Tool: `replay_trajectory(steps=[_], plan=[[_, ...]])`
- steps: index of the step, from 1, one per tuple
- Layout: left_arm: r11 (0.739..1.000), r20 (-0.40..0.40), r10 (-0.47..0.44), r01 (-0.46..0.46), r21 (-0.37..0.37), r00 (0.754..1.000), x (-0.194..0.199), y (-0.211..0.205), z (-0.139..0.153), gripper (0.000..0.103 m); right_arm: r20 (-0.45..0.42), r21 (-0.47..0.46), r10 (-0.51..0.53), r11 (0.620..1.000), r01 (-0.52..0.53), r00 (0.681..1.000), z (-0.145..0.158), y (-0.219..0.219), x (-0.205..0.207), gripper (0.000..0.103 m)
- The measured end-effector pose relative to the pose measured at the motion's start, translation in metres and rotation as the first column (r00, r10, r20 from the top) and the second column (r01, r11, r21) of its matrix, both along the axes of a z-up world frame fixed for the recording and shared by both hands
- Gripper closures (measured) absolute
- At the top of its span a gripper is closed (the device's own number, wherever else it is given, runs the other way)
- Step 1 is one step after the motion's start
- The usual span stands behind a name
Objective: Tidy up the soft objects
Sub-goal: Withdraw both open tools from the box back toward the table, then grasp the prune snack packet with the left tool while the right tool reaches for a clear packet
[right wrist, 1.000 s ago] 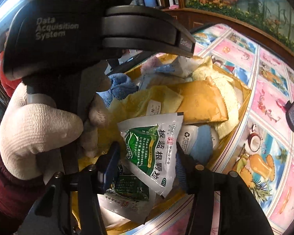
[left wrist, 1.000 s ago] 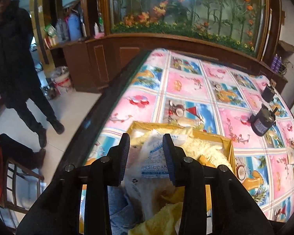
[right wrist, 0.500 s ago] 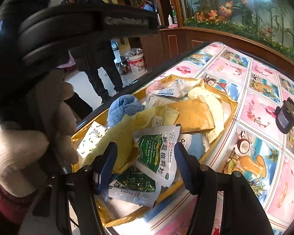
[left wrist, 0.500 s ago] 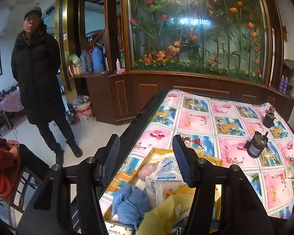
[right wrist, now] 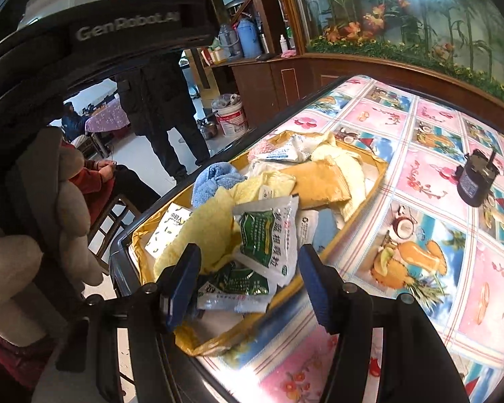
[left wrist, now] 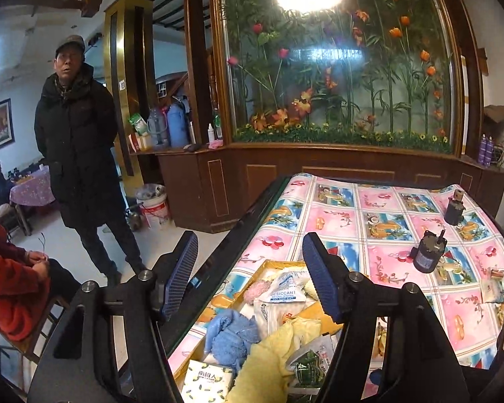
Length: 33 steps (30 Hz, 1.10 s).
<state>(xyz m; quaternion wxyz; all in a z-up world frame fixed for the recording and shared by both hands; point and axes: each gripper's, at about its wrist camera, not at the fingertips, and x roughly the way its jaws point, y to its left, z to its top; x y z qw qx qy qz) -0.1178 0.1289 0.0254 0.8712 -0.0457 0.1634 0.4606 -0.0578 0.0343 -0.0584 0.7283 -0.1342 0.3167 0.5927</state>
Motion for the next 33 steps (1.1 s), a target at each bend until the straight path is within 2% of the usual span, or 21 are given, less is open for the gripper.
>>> replay_trajectory(steps=[12, 21, 28, 33], plan=[[0.999, -0.008, -0.027, 0.028, 0.038, 1.0, 0.004, -0.035, 0.004, 0.037, -0.063, 0.027, -0.063, 0.998, 0.065, 0.996, -0.005, -0.034, 0.022, 0.042], [0.996, -0.044, -0.055, 0.058, 0.065, 0.997, 0.02, -0.058, 0.0, 0.037, -0.119, 0.034, -0.148, 0.988, 0.153, 0.982, -0.016, -0.066, 0.057, 0.042], [0.993, -0.095, -0.09, 0.097, 0.068, 0.991, 0.044, -0.072, -0.005, 0.037, -0.167, 0.038, -0.244, 0.967, 0.254, 0.955, -0.024, -0.105, 0.098, 0.042], [0.99, -0.127, -0.135, 0.14, 0.035, 0.983, 0.062, -0.076, -0.009, 0.037, -0.207, 0.063, -0.35, 0.927, 0.37, 0.913, -0.019, -0.147, 0.144, 0.042]])
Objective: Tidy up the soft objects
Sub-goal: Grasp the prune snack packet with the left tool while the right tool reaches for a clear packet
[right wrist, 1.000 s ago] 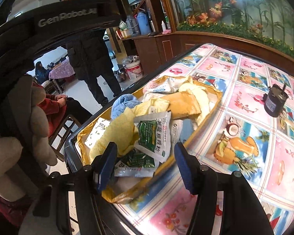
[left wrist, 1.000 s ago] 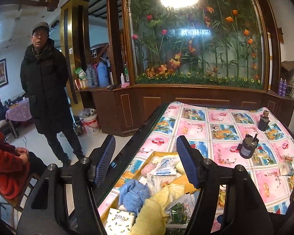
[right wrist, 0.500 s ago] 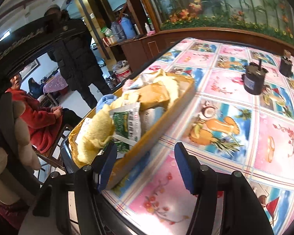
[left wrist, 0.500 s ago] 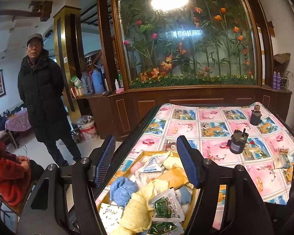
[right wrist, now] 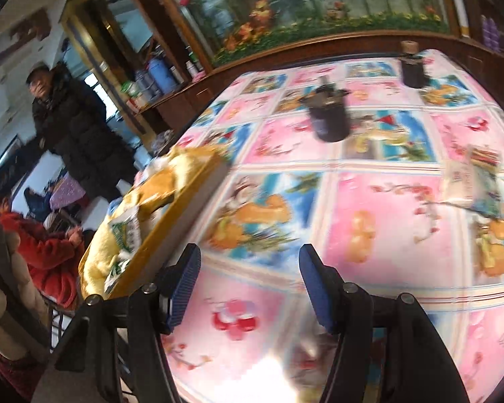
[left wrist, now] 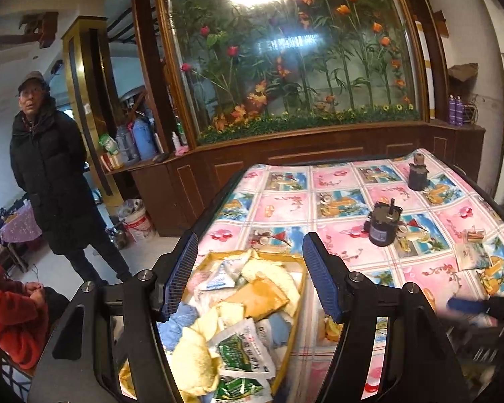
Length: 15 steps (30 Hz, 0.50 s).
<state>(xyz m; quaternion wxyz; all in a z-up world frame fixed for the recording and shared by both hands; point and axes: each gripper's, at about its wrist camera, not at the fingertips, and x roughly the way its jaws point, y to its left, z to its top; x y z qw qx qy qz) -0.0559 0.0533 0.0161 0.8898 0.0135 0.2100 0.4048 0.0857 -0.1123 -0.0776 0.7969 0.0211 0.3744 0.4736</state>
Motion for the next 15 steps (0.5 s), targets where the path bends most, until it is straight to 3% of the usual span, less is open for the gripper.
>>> replay_trajectory(steps=[3, 8, 12, 15], plan=[[0.999, -0.013, -0.033, 0.032, -0.036, 0.999, 0.007, 0.0, -0.005, 0.037, -0.024, 0.046, -0.136, 0.989, 0.137, 0.99, 0.01, -0.04, 0.04, 0.042], [0.989, -0.037, -0.095, 0.09, -0.12, 0.995, 0.023, 0.001, -0.02, 0.037, -0.116, 0.057, -0.326, 0.941, 0.334, 0.938, 0.009, -0.098, 0.112, 0.042], [0.979, -0.062, -0.138, 0.126, -0.162, 0.989, 0.035, -0.002, -0.03, 0.037, -0.171, 0.009, -0.352, 0.933, 0.359, 0.92, -0.008, -0.104, 0.149, 0.042], [0.975, -0.072, -0.156, 0.142, -0.171, 0.985, 0.039, -0.005, -0.034, 0.037, -0.165, -0.037, -0.334, 0.942, 0.333, 0.928, -0.016, -0.089, 0.165, 0.042]])
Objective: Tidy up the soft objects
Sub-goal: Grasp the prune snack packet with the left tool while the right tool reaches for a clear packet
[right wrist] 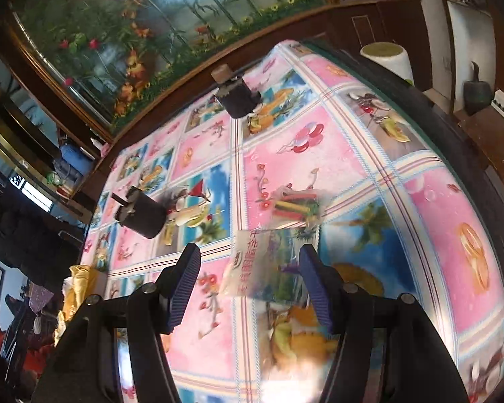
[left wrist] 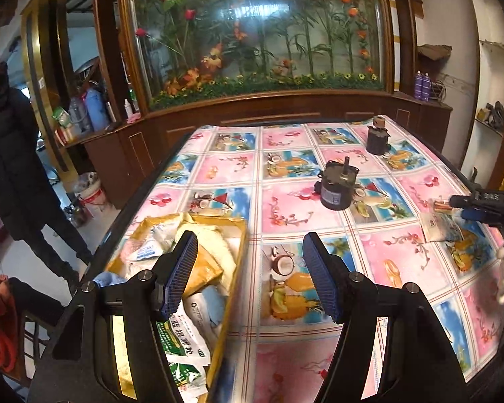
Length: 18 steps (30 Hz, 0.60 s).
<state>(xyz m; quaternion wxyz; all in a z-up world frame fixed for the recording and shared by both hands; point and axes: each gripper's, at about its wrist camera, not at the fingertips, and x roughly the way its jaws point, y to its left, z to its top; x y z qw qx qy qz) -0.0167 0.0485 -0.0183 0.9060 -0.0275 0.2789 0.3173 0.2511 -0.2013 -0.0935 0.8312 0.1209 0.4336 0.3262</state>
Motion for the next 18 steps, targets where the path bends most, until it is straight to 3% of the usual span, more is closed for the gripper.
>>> replay_trajectory(steps=[3, 6, 7, 9, 10, 11, 13, 15, 18], plan=[[1.0, -0.007, -0.006, 0.006, -0.008, 1.0, 0.002, -0.001, -0.003, 0.037, -0.028, -0.063, 0.047, 0.997, -0.049, 0.998, -0.008, 0.021, 0.011, 0.042], [0.999, -0.006, -0.02, 0.02, -0.036, 1.0, 0.002, 0.002, -0.007, 0.037, -0.072, -0.061, 0.141, 0.987, -0.146, 0.987, -0.014, 0.041, -0.002, 0.04], [0.999, -0.007, -0.022, 0.022, -0.046, 1.0, 0.004, 0.003, -0.008, 0.037, -0.093, -0.037, 0.203, 0.978, -0.207, 0.975, -0.015, 0.049, -0.009, 0.04], [0.996, -0.017, -0.04, 0.039, -0.082, 0.999, 0.011, 0.005, -0.013, 0.037, -0.169, 0.063, 0.355, 0.935, -0.35, 0.919, -0.02, 0.063, -0.027, 0.04], [0.993, -0.021, -0.056, 0.053, -0.104, 0.998, 0.013, 0.006, -0.016, 0.037, -0.184, 0.101, 0.411, 0.911, -0.399, 0.893, -0.019, 0.066, -0.034, 0.041], [0.989, -0.022, -0.074, 0.071, -0.128, 0.997, 0.016, 0.006, -0.019, 0.037, -0.16, 0.112, 0.432, 0.901, -0.419, 0.887, -0.013, 0.065, -0.041, 0.041], [0.974, -0.022, -0.13, 0.123, -0.191, 0.991, 0.024, 0.006, -0.026, 0.037, -0.087, 0.087, 0.361, 0.931, -0.354, 0.929, 0.002, 0.049, -0.038, 0.041], [0.948, -0.021, -0.18, 0.168, -0.269, 0.983, 0.035, 0.006, -0.033, 0.037, -0.017, 0.048, 0.218, 0.975, -0.217, 0.976, 0.014, 0.028, -0.025, 0.041], [0.887, 0.008, -0.247, 0.229, -0.4, 0.969, 0.058, 0.005, -0.044, 0.037, 0.006, 0.012, 0.042, 0.999, -0.042, 0.999, 0.013, 0.002, 0.002, 0.039]])
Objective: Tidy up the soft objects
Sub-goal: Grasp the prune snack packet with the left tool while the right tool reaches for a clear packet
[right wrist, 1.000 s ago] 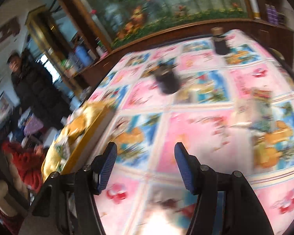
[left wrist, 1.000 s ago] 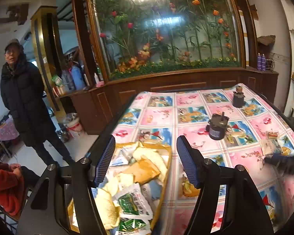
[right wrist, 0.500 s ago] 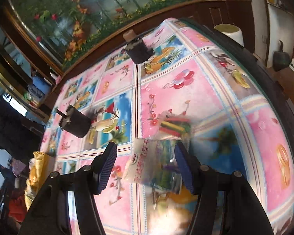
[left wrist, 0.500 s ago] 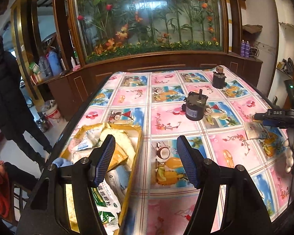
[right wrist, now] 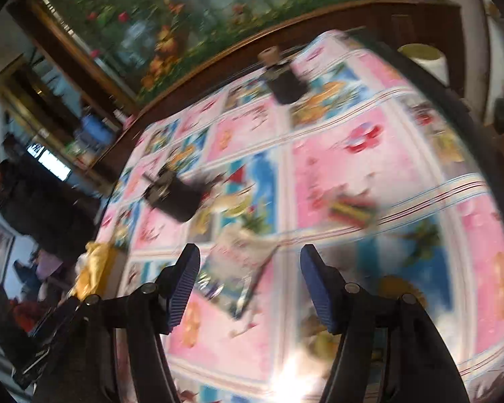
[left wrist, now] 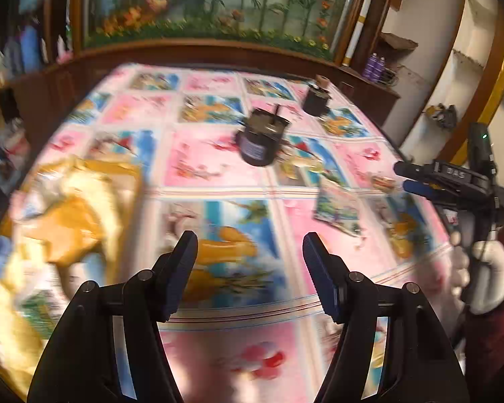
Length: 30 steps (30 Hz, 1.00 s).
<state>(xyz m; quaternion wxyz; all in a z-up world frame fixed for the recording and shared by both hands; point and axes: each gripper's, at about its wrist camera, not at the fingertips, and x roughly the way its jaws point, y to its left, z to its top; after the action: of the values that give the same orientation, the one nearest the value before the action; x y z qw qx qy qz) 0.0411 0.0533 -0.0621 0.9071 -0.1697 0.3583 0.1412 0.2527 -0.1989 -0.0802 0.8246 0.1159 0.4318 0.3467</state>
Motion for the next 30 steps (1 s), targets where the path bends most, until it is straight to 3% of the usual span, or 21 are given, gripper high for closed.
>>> replay_trajectory(steps=[3, 11, 20, 24, 28, 29, 30], plan=[[0.997, -0.011, -0.06, 0.059, -0.04, 0.998, 0.029, -0.01, -0.008, 0.038, -0.042, -0.013, -0.076, 0.997, 0.076, 0.996, -0.011, -0.011, 0.019, 0.039], [0.974, -0.055, -0.22, 0.222, 0.048, 0.974, 0.108, -0.055, -0.021, 0.038, 0.021, -0.13, -0.154, 0.979, 0.156, 0.988, -0.02, 0.009, 0.047, 0.039], [0.943, -0.174, -0.27, 0.297, 0.15, 0.947, 0.159, -0.079, -0.057, 0.038, 0.062, -0.2, -0.113, 0.972, 0.123, 0.992, -0.029, 0.029, 0.051, 0.039], [0.938, -0.17, -0.245, 0.278, 0.205, 0.954, 0.164, -0.084, -0.064, 0.022, 0.088, -0.224, -0.093, 0.968, 0.111, 0.992, -0.029, 0.035, 0.05, 0.038], [0.944, -0.168, -0.246, 0.275, 0.184, 0.955, 0.172, -0.085, -0.066, 0.022, 0.117, -0.26, -0.077, 0.96, 0.106, 0.99, -0.03, 0.041, 0.046, 0.038], [0.943, -0.167, -0.25, 0.279, 0.18, 0.954, 0.172, -0.086, -0.067, 0.024, 0.122, -0.269, -0.07, 0.958, 0.101, 0.99, -0.03, 0.042, 0.044, 0.038], [0.943, -0.16, -0.255, 0.281, 0.176, 0.954, 0.172, -0.087, -0.065, 0.041, 0.123, -0.272, -0.064, 0.957, 0.096, 0.99, -0.031, 0.043, 0.043, 0.04]])
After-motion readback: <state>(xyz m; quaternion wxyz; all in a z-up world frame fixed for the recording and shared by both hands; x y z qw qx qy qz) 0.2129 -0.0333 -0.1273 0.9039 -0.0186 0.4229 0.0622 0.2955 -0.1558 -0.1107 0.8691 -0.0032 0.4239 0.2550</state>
